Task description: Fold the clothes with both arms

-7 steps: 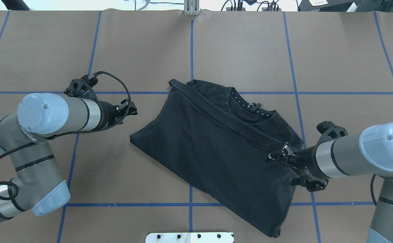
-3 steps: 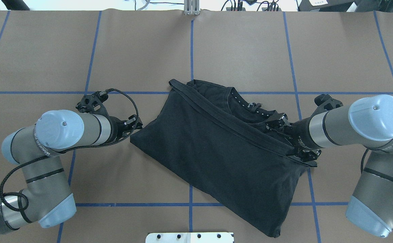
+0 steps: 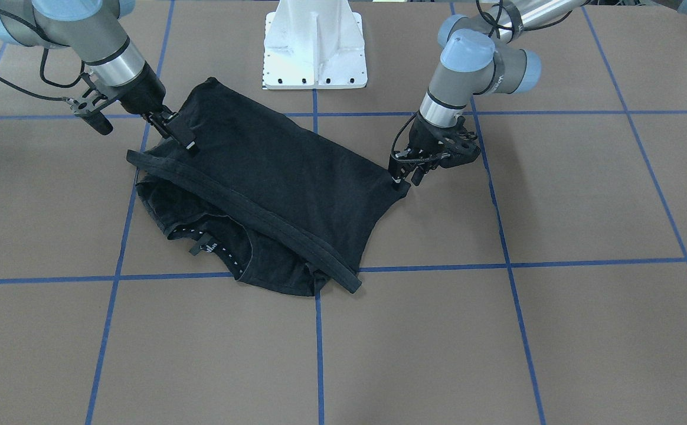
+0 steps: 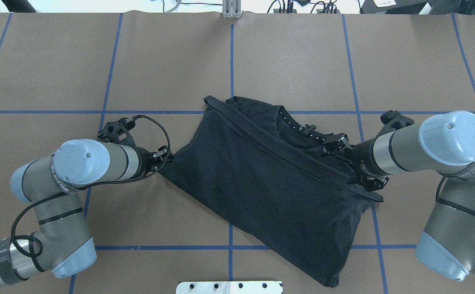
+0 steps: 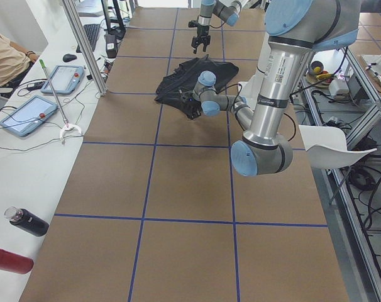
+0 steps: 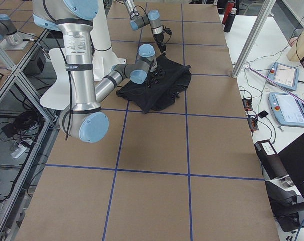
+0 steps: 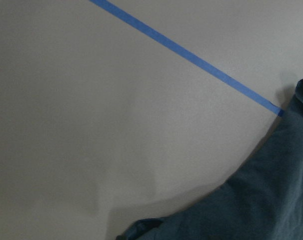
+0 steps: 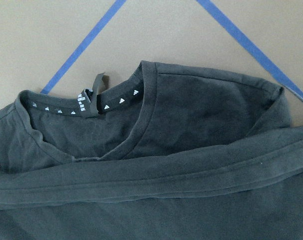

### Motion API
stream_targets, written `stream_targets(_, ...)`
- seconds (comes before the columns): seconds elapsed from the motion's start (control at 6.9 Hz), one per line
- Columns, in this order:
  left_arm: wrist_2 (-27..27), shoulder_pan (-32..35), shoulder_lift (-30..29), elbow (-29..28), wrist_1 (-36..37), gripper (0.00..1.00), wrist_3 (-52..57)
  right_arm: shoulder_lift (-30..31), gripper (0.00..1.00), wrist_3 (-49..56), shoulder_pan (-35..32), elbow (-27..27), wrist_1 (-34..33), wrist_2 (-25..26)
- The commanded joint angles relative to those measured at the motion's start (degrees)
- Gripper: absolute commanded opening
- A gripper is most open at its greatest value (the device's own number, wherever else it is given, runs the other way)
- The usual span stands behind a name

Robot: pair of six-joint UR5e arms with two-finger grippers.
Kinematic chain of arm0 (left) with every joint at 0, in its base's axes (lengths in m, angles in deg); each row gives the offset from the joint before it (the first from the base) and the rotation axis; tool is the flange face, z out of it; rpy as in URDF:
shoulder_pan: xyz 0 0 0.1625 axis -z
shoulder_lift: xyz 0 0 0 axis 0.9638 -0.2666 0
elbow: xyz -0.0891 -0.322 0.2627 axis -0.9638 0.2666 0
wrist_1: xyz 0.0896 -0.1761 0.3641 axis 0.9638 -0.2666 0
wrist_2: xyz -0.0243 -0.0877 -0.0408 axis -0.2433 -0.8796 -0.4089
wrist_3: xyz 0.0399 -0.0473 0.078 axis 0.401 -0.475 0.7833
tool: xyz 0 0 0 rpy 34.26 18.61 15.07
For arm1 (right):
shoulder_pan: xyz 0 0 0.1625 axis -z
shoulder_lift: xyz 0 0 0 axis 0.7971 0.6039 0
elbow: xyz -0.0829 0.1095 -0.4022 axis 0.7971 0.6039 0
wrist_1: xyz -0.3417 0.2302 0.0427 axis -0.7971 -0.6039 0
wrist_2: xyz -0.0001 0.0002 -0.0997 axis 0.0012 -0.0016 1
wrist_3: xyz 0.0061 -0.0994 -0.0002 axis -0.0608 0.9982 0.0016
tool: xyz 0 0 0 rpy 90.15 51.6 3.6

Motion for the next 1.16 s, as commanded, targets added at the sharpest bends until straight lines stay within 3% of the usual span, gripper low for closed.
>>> stream_targets(0.0, -0.1, -0.1, -0.1, -0.5, -0.1, 0.55, 0.0, -0.1, 1.00, 0.3, 0.0, 1.4, 0.2, 0.1)
stream_targets(0.58, 0.0, -0.5, 0.0, -1.0, -0.3, 0.53, 0.0, -0.1, 1.00, 1.7, -0.5, 1.6, 0.1, 0.0)
stream_targets(1.01, 0.0, -0.5, 0.4, -1.0, -0.2, 0.35, -0.1, -0.1, 1.00, 1.7, -0.5, 2.2, 0.2, 0.0)
